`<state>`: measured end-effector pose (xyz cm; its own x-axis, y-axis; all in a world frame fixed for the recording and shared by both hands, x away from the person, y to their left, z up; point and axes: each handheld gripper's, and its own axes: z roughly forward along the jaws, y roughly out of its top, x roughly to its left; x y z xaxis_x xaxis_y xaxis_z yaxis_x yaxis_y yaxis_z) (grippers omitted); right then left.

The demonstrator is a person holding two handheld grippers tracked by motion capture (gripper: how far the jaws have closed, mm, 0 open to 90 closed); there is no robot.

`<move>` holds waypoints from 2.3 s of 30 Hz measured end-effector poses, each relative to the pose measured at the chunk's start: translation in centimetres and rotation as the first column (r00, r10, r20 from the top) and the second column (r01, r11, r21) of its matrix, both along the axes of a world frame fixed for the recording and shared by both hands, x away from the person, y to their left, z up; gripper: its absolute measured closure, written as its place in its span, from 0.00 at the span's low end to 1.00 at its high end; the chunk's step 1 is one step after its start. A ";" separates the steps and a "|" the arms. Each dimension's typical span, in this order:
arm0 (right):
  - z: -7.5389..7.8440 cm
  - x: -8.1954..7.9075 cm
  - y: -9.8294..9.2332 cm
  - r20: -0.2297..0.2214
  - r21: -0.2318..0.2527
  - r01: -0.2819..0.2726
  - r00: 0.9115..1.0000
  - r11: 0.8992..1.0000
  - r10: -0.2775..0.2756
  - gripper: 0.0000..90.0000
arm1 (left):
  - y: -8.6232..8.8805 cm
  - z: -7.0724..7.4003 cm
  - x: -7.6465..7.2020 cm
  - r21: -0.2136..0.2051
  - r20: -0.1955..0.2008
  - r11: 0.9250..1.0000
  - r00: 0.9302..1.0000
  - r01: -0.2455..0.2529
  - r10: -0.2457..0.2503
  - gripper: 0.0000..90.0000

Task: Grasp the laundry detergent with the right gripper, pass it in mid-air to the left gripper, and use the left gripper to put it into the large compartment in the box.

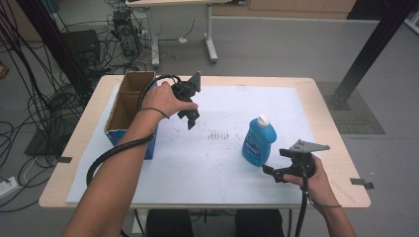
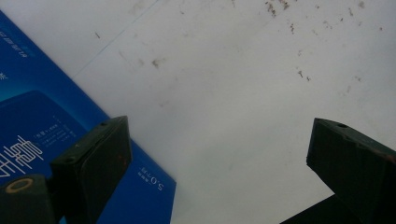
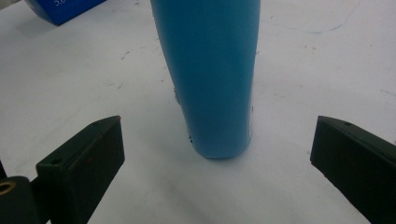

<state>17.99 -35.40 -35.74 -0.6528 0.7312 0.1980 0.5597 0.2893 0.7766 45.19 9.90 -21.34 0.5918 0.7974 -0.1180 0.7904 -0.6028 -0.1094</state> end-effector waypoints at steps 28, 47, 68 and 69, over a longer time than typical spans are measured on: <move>-2.2 -0.7 0.7 0.129 0.032 -0.003 0.992 0.999 -0.001 0.03 | 0.0 -0.3 -0.1 0.000 -0.006 1.000 1.000 -0.002 0.002 0.08; -2.3 -0.8 0.6 0.136 0.038 -0.002 0.991 0.999 -0.003 0.04 | -0.2 -0.4 -0.2 -0.002 0.001 1.000 1.000 0.004 -0.004 0.06; -2.4 -0.7 0.6 0.136 0.049 -0.003 0.991 0.999 -0.003 0.04 | -0.2 -0.2 -0.6 0.002 0.030 1.000 0.999 0.012 -0.012 0.08; -2.4 -0.7 0.6 0.136 0.050 -0.004 0.991 0.999 -0.003 0.04 | -0.2 -0.2 -0.6 0.004 0.031 1.000 0.999 0.014 -0.014 0.08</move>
<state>17.27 -34.76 -38.16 -0.6766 0.7222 0.1438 0.4476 0.2483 0.8591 44.54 9.65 -21.53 0.6065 0.7893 -0.0961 0.7848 -0.6136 -0.0869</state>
